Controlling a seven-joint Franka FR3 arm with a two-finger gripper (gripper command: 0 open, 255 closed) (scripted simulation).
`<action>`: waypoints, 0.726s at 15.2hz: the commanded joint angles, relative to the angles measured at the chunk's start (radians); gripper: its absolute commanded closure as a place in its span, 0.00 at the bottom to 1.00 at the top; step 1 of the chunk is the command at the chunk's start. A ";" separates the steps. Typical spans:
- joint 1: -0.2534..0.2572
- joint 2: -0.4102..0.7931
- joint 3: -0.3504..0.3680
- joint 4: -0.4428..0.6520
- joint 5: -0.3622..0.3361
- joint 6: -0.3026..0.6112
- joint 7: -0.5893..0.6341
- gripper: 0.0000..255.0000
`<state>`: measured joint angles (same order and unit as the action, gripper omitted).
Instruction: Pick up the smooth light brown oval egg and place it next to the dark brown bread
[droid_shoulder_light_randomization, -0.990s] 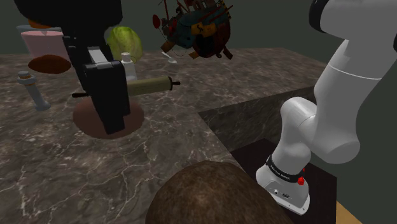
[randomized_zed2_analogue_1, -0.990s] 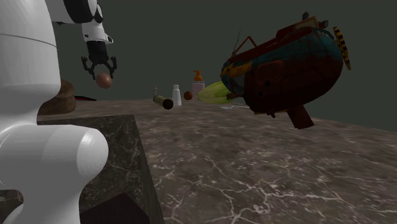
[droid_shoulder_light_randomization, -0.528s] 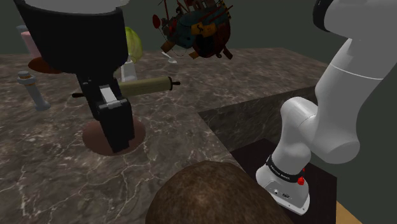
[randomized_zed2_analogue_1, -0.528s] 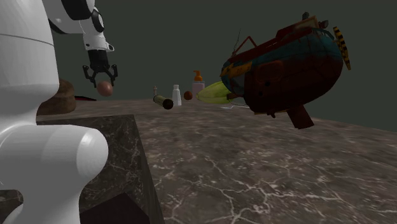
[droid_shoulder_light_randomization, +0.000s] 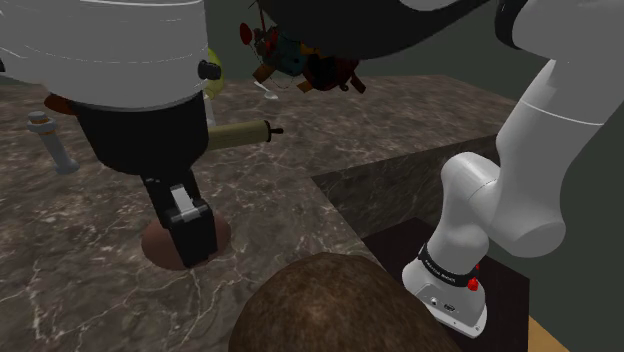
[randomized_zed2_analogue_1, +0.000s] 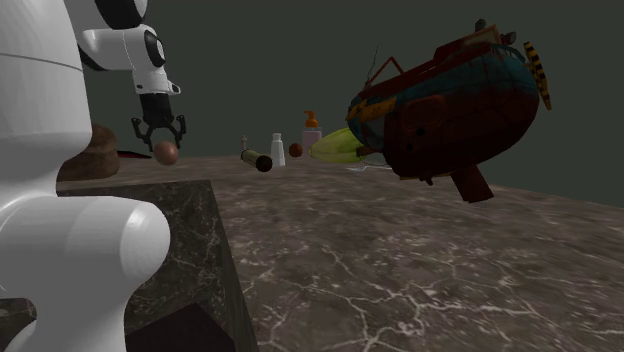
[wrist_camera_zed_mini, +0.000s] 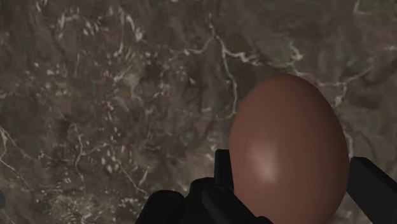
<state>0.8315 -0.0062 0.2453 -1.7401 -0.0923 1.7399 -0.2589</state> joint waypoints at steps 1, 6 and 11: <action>0.000 -0.003 0.000 -0.030 0.000 0.028 0.002 1.00; -0.001 -0.003 0.000 -0.058 0.000 0.056 0.004 1.00; -0.001 -0.003 -0.001 -0.058 0.000 0.056 0.003 0.00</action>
<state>0.8307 -0.0118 0.2448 -1.7943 -0.0931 1.7988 -0.2554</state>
